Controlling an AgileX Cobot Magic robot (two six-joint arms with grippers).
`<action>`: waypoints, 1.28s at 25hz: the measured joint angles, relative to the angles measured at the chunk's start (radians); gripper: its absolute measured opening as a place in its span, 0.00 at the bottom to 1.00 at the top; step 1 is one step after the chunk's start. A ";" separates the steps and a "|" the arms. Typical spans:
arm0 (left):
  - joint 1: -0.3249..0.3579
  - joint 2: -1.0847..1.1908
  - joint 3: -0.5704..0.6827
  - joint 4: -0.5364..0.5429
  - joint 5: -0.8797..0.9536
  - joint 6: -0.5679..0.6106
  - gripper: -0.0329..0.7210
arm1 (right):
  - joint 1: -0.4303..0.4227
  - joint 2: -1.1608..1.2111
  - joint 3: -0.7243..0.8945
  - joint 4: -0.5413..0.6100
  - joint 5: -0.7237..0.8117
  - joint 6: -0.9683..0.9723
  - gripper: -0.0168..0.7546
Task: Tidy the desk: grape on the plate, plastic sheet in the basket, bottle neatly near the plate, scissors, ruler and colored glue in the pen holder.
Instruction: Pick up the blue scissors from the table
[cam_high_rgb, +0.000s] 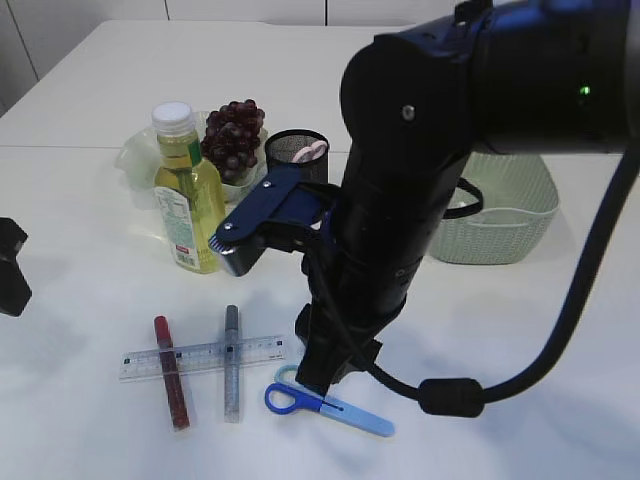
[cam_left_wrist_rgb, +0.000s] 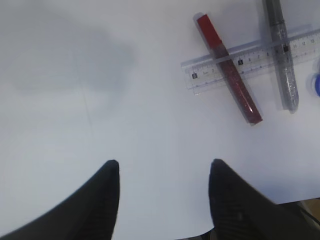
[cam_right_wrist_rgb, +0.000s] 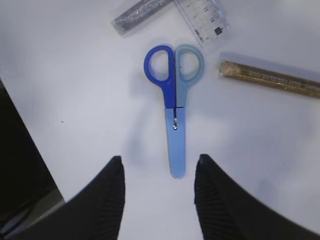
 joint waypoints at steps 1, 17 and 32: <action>0.000 0.000 0.000 0.000 0.000 0.000 0.59 | 0.000 0.006 0.005 0.011 -0.007 -0.002 0.50; 0.000 0.000 0.000 -0.003 -0.012 0.000 0.59 | 0.000 0.211 0.007 0.053 -0.105 -0.038 0.50; 0.000 0.000 0.000 -0.005 -0.013 0.000 0.59 | -0.014 0.272 -0.012 -0.008 -0.147 -0.040 0.50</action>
